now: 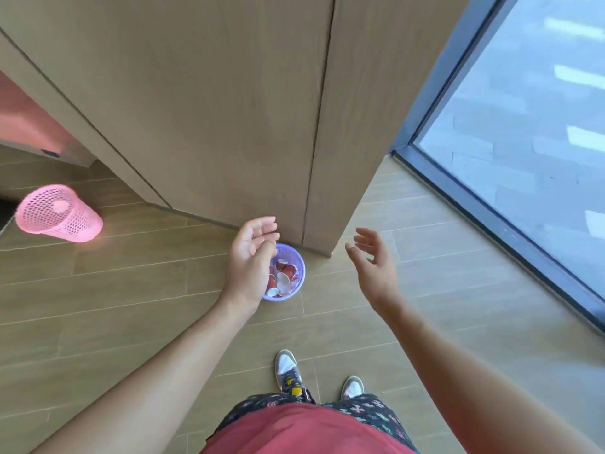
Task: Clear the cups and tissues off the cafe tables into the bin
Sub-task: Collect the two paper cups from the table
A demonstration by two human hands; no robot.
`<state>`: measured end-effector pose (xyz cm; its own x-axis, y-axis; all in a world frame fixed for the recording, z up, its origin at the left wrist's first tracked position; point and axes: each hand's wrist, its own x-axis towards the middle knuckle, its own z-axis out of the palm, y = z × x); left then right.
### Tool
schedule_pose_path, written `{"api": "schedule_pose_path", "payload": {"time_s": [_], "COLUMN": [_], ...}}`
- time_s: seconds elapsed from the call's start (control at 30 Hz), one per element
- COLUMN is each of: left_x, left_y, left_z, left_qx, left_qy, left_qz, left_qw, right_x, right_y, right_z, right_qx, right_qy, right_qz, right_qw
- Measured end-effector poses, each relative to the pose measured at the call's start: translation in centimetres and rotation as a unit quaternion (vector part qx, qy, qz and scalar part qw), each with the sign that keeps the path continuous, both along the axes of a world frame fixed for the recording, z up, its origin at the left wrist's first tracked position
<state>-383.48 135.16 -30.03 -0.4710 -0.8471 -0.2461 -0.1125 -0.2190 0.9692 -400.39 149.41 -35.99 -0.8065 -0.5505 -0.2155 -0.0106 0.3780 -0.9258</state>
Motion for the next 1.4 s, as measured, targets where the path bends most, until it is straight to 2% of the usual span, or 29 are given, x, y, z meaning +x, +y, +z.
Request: {"api": "schedule_pose_path", "payload": {"time_s": [0.17,0.33,0.47,0.67,0.83,1.0,1.27,1.4], "left_x": [-5.8,-11.3,-14.2,-14.5,-12.3,-9.5,-2.0,1.1], "left_y": [4.1,12.4,21.4,39.0,55.9,70.7,92.0,101.2], "left_z": [1.3,2.5,3.1,4.8,5.7,6.4,6.5,5.8], "left_qx": [-0.004,0.005,0.0,-0.021,-0.017,-0.013,0.004,0.01], "left_qy": [0.023,0.047,0.047,0.05,0.069,0.097,0.12,0.121], "left_qz": [-0.11,-0.244,-0.344,-0.488,-0.588,-0.684,-0.825,-0.873], "left_qw": [0.994,0.969,0.938,0.871,0.806,0.723,0.552,0.472], "right_x": [-1.5,-1.8,-0.2,5.5,12.5,20.2,33.9,39.0], "right_y": [6.5,16.6,26.5,44.2,60.4,73.3,88.1,94.0], "right_z": [2.6,4.9,6.4,7.9,8.6,9.5,10.3,10.0], "right_qx": [-0.046,-0.068,-0.089,-0.104,-0.111,-0.13,-0.123,-0.113], "right_qy": [-0.008,0.005,0.019,0.042,0.064,0.096,0.15,0.161], "right_qz": [-0.111,-0.226,-0.336,-0.481,-0.6,-0.699,-0.834,-0.876], "right_qw": [0.993,0.972,0.937,0.869,0.79,0.697,0.517,0.441]}}
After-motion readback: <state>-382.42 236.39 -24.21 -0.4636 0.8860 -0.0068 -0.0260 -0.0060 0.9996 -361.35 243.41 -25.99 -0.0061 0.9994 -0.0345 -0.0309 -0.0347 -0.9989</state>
